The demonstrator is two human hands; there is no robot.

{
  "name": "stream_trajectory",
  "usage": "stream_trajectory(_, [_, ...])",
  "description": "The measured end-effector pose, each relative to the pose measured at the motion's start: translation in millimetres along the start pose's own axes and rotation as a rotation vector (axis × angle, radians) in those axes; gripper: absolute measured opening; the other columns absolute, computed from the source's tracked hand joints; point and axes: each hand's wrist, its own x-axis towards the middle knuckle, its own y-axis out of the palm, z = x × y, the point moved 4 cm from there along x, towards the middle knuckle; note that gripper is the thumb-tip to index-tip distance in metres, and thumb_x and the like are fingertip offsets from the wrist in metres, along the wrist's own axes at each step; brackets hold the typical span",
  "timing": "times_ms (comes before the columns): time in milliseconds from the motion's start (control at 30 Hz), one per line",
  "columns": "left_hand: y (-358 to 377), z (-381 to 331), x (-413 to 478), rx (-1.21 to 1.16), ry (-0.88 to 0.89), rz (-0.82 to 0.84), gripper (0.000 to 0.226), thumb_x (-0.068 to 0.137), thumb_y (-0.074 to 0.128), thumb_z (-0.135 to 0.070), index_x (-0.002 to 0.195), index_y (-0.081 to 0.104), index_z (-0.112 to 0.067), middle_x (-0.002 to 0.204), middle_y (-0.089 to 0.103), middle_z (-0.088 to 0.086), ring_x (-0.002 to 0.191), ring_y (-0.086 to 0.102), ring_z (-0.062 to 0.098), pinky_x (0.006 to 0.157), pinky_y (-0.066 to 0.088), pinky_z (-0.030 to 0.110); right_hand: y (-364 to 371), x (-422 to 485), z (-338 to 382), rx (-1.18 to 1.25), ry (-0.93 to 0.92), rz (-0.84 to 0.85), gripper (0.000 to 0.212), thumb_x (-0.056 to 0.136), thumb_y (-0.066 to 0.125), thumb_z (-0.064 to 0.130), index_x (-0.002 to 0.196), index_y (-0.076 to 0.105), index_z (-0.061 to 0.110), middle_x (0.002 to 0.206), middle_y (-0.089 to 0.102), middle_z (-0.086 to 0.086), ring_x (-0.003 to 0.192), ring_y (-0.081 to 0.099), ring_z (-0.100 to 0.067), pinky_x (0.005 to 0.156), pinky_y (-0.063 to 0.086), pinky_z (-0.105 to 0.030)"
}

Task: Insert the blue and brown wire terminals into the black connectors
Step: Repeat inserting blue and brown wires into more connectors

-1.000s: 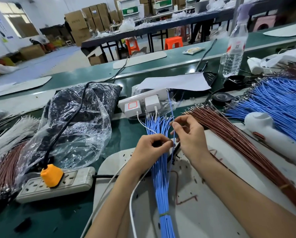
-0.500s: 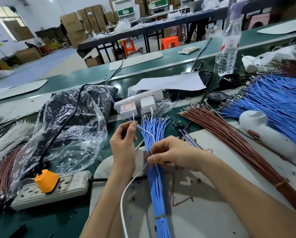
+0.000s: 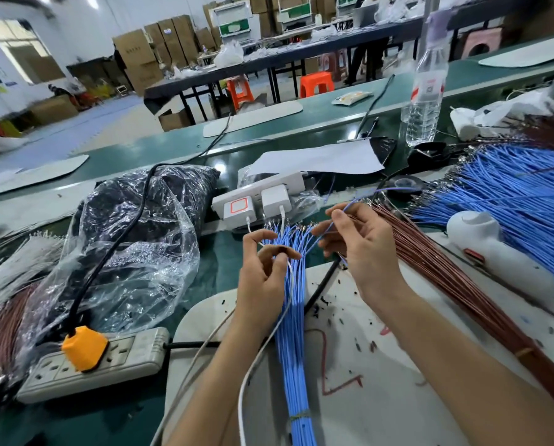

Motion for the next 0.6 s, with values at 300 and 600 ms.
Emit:
stream_trajectory(300, [0.2,-3.0,0.4,0.099,0.103,0.022,0.038,0.088,0.060,0.002,0.094,0.061,-0.036,0.099,0.069,-0.008,0.087,0.063,0.015,0.081,0.050,0.030,8.1,-8.2,7.1,-0.064,-0.165,-0.002,0.022,0.103,0.038,0.015,0.084,0.049,0.014,0.071,0.071,-0.006,0.059,0.064,-0.020,0.058,0.052,-0.024])
stream_trajectory(600, [-1.1,-1.7,0.6,0.086,0.048,-0.017,0.037,0.086,0.062,0.005,0.091,0.061,-0.032,0.096,0.065,0.005,0.081,0.061,0.014,0.076,0.047,0.028,14.7,-22.1,16.2,-0.194,-0.357,-0.034,0.019,0.099,0.039,0.022,0.085,0.052,0.023,0.075,0.069,-0.006,0.067,0.066,-0.021,0.063,0.054,-0.030])
